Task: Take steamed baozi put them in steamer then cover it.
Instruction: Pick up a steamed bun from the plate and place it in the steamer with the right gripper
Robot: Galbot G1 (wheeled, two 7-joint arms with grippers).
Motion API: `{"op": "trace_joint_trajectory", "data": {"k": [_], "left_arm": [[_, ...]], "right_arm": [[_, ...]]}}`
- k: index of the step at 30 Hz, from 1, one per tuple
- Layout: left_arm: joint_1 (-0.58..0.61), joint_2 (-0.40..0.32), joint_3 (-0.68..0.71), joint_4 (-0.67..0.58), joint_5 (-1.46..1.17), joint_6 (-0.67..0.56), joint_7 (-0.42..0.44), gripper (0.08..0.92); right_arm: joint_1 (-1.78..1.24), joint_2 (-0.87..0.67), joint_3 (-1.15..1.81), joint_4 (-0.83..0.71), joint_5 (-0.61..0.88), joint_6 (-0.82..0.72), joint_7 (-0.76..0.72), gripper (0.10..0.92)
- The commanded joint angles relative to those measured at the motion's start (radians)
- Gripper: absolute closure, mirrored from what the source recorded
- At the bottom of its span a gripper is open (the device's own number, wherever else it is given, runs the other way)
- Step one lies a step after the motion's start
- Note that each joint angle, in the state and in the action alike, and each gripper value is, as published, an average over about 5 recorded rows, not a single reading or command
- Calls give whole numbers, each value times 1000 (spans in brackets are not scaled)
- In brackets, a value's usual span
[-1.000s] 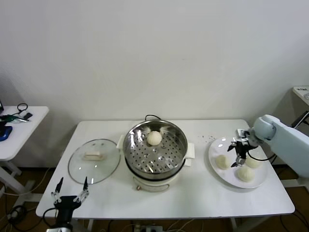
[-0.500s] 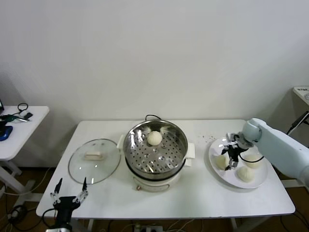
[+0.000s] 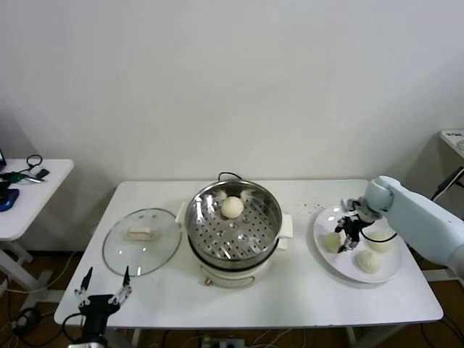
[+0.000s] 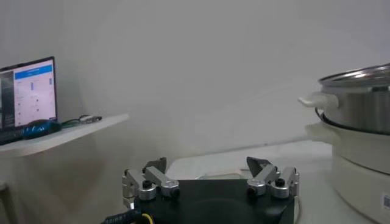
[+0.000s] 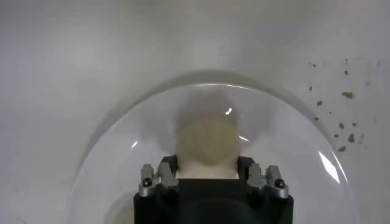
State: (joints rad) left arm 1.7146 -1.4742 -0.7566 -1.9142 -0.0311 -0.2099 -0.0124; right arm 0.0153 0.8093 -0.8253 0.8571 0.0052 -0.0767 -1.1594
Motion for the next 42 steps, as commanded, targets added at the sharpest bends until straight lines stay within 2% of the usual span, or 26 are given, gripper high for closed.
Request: {"op": "trace_joint_trajectory", "data": {"k": [1, 10, 22, 28, 42], "left_arm": [[2, -1, 0, -3, -1, -2, 0, 177], [12, 0, 7, -20, -4, -2, 1, 177], [29, 4, 30, -51, -3, -12, 2, 177], [40, 4, 39, -58, -7, -28, 2, 177], [47, 24, 34, -86, -19, -36, 5, 177]], "right_arm": [[135, -16, -110, 22, 99, 0, -4, 396], [551, 10, -446, 110, 438, -77, 1, 389], [836, 214, -676, 252, 765, -185, 66, 389], [844, 350, -701, 277, 855, -223, 119, 389], [728, 572, -745, 285, 911, -260, 212, 381]]}}
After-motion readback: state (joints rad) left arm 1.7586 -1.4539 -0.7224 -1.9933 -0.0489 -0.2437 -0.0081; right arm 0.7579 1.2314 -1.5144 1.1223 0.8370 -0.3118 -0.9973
